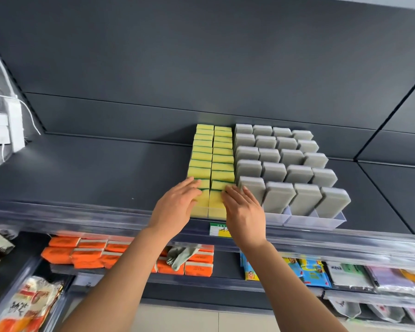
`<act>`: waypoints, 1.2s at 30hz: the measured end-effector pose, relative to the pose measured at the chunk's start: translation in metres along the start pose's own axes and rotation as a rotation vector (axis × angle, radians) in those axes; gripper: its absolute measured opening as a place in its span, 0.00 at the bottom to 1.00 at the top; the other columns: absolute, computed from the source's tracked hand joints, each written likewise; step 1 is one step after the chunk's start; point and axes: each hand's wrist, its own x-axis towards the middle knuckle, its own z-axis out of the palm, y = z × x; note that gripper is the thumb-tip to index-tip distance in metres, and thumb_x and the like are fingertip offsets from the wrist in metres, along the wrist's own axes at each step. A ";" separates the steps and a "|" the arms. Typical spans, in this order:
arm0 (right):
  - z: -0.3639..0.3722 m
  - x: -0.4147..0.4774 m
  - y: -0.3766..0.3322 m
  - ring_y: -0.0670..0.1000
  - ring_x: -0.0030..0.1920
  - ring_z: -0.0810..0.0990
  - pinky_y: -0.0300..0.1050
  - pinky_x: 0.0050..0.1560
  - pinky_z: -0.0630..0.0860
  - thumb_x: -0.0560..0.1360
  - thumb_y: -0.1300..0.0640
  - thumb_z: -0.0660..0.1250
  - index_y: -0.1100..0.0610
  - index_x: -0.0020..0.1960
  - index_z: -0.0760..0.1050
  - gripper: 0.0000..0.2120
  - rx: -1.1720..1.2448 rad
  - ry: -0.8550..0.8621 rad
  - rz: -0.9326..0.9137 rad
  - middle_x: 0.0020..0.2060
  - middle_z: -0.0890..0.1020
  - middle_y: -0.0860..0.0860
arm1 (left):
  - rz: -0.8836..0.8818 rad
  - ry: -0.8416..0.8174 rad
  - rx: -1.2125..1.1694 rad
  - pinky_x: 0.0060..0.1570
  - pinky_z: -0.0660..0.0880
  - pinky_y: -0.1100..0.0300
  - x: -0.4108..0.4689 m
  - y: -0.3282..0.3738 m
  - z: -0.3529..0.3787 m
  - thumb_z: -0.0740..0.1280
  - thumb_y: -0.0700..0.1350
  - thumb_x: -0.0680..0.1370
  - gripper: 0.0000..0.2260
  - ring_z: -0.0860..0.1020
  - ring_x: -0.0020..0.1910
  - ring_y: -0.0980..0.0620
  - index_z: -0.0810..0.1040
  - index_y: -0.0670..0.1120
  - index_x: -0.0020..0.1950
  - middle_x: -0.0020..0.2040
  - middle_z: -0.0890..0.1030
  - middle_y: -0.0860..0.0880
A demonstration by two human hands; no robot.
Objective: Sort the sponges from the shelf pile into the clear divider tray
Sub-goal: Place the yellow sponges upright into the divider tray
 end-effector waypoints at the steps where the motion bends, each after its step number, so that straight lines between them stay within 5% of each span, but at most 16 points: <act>1: 0.000 -0.001 0.000 0.55 0.56 0.81 0.53 0.62 0.73 0.69 0.72 0.67 0.60 0.51 0.80 0.14 -0.002 -0.004 0.008 0.52 0.83 0.55 | 0.004 0.004 0.012 0.66 0.59 0.57 0.001 0.001 -0.001 0.67 0.39 0.75 0.13 0.69 0.68 0.50 0.78 0.44 0.60 0.66 0.75 0.49; 6: -0.003 -0.002 -0.003 0.57 0.56 0.80 0.53 0.62 0.72 0.70 0.71 0.63 0.60 0.52 0.81 0.15 0.000 0.001 0.004 0.53 0.83 0.55 | 0.033 0.020 0.060 0.64 0.62 0.48 -0.004 0.001 0.003 0.71 0.34 0.72 0.19 0.74 0.63 0.47 0.77 0.43 0.62 0.63 0.77 0.46; 10: -0.010 -0.001 -0.006 0.58 0.58 0.79 0.53 0.63 0.71 0.69 0.65 0.72 0.60 0.53 0.80 0.13 0.025 -0.013 -0.009 0.53 0.82 0.56 | 0.038 0.023 0.074 0.66 0.60 0.50 -0.001 0.003 0.003 0.69 0.41 0.74 0.16 0.73 0.64 0.47 0.77 0.44 0.62 0.63 0.77 0.46; 18: -0.037 -0.003 0.037 0.61 0.61 0.75 0.55 0.62 0.72 0.74 0.64 0.56 0.64 0.58 0.77 0.17 -0.063 0.146 0.295 0.56 0.80 0.59 | 0.188 0.067 0.096 0.65 0.61 0.52 0.032 0.046 0.004 0.70 0.41 0.74 0.16 0.73 0.64 0.45 0.78 0.42 0.61 0.63 0.77 0.44; 21: -0.044 -0.007 0.048 0.62 0.60 0.77 0.56 0.62 0.71 0.72 0.63 0.53 0.65 0.57 0.78 0.19 -0.127 0.117 0.321 0.54 0.81 0.60 | 0.232 -0.011 0.116 0.70 0.55 0.53 0.048 0.071 0.013 0.65 0.38 0.77 0.20 0.64 0.71 0.47 0.69 0.43 0.69 0.72 0.67 0.45; 24: -0.048 -0.010 0.056 0.62 0.58 0.78 0.57 0.61 0.71 0.67 0.70 0.63 0.65 0.56 0.78 0.18 -0.118 0.078 0.304 0.54 0.81 0.61 | 0.235 -0.081 0.159 0.72 0.46 0.57 0.055 0.082 0.030 0.58 0.37 0.80 0.24 0.53 0.75 0.53 0.57 0.47 0.75 0.76 0.55 0.51; 31: -0.049 -0.011 0.071 0.62 0.58 0.78 0.55 0.61 0.71 0.63 0.72 0.70 0.65 0.56 0.78 0.21 -0.107 0.027 0.203 0.54 0.81 0.60 | 0.171 -0.042 0.146 0.68 0.55 0.59 0.044 0.091 0.045 0.65 0.30 0.74 0.25 0.66 0.71 0.51 0.69 0.44 0.69 0.70 0.69 0.49; 36: -0.050 -0.014 0.077 0.62 0.60 0.77 0.55 0.64 0.69 0.66 0.70 0.67 0.65 0.58 0.77 0.20 -0.074 0.001 0.173 0.56 0.80 0.61 | 0.108 -0.053 0.136 0.69 0.54 0.60 0.042 0.098 0.045 0.64 0.32 0.75 0.24 0.63 0.72 0.52 0.68 0.44 0.70 0.72 0.67 0.49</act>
